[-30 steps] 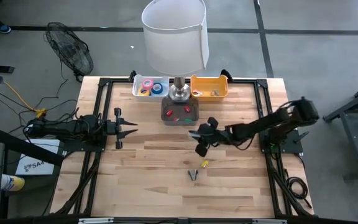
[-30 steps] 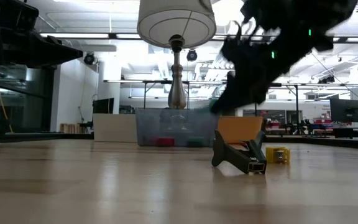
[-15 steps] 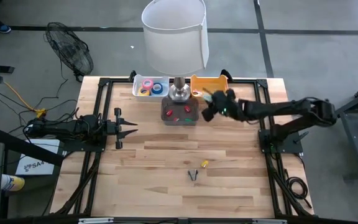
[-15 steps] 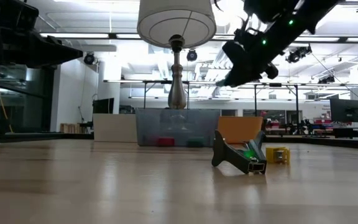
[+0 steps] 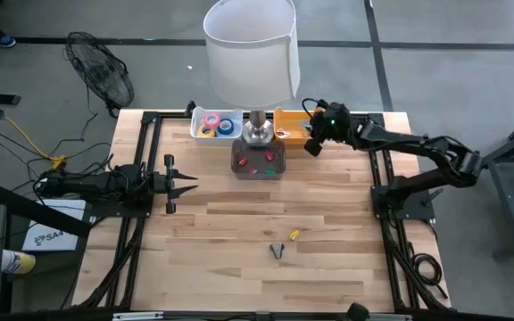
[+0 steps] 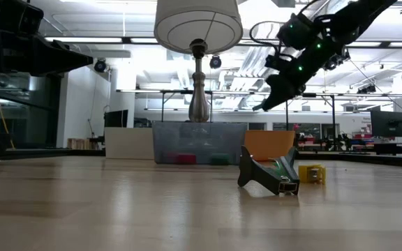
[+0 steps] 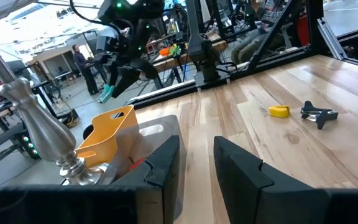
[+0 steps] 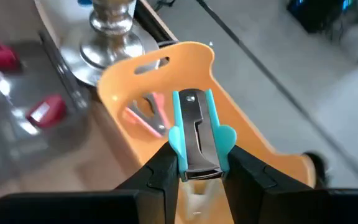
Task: Pick and place Stapler, Stapler remover, tape
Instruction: Put the blue staple remover into the yellow bin
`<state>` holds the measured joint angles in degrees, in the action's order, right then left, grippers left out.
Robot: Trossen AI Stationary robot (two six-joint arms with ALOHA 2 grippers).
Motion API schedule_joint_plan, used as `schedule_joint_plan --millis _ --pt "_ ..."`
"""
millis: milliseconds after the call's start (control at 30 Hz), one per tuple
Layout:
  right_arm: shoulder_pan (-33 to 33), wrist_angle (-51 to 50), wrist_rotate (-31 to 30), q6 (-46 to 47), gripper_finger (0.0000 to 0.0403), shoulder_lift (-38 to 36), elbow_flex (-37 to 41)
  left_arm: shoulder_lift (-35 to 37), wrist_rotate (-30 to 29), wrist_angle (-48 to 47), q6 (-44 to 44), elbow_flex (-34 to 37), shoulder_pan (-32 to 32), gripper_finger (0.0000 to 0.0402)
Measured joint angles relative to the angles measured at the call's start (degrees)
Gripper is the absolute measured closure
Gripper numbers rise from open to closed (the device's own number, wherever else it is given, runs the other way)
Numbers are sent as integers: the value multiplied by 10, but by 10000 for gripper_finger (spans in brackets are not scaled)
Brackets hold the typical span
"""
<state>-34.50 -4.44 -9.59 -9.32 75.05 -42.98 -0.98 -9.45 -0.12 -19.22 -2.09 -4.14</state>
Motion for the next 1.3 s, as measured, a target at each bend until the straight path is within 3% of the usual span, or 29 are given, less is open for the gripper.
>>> schedule_joint_plan --millis 200,400,833,1000,1300 --pt "-62 33 56 -155 309 31 0 0 0 0 0 0 0 305" --pt "-92 78 85 -227 309 91 0 0 0 0 0 0 0 305" --pt "-100 133 78 -270 307 158 0 0 0 0 0 0 0 305" --pt "-100 134 72 -270 289 158 0 0 0 0 0 0 0 305" --pt "-100 134 115 -268 250 158 0 0 0 0 0 0 0 305"
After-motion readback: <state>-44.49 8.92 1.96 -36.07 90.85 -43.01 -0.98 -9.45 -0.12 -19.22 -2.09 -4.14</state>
